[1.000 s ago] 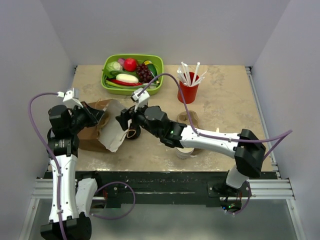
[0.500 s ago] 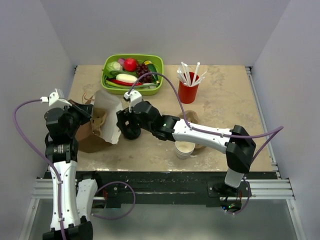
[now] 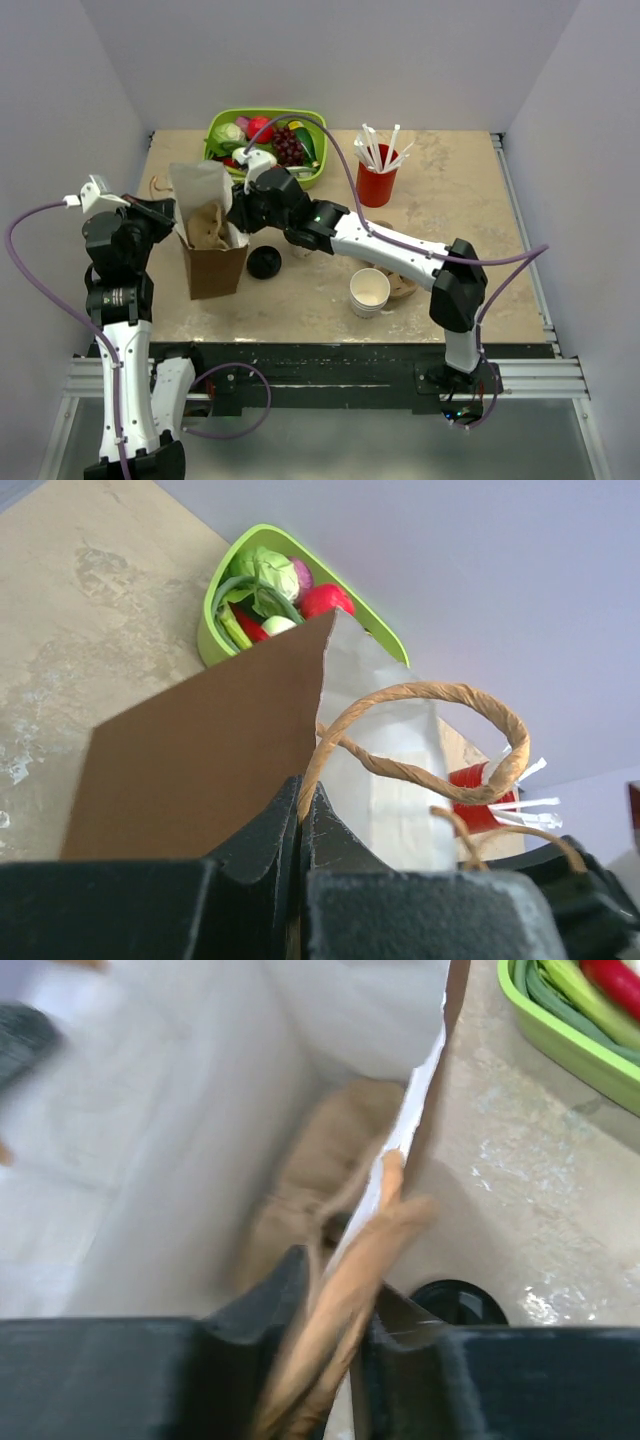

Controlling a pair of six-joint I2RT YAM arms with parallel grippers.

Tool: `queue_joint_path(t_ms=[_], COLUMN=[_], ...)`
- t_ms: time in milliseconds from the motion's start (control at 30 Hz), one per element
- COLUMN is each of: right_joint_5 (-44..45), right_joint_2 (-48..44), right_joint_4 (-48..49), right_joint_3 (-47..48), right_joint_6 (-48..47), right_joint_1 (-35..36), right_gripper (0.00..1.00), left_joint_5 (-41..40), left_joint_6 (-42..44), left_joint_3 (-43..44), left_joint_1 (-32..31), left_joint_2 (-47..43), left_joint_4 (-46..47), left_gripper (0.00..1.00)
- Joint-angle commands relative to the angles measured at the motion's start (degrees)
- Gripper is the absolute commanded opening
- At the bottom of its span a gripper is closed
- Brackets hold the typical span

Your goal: Pack the takeout coffee

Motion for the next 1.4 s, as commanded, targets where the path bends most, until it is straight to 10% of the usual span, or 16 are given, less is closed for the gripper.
queue_joint_path(t_ms=[0,33,433,533,867,1367], right_joint_5=[2.1,2.8,5.1,-0.1,-9.2,-8.3], right_joint_2=[3.1,3.9,5.7,4.2,4.3,3.4], right_joint_4=[-5.4,-6.5,-4.8,-2.8,-5.5,-3.9], right_joint_3=[4.4,5.5,9.5,9.0,10.5,8.6], right_joint_6=[-2.6,-4.0,-20.1,-23.0,-26.9,-31.8], right_joint_1=[-0.2,-0.3,-0.7,-0.6,-0.6,-0.6], right_gripper=[0.13,0.0,0.0,0.0,0.0,0.0], left_joint_5=[-3.4,-4.6,-8.5,-6.4,-7.0,-10.0], left_joint_6=[-1.3,-1.1,3.5,4.8,13.8,19.4], left_joint_3=[2.6,2.7,4.3,5.1,20.3,32.7], left_joint_1=[0.2,0.1,0.1,0.2,0.1,0.1], left_joint_2=[-0.9,-1.2,-7.2,-6.9,-0.7,6.8], left_joint_4=[0.6,-0.6,-10.1,-10.0,-11.9,-19.5], left_gripper=[0.0,0.0,0.0,0.11,0.91,1.0])
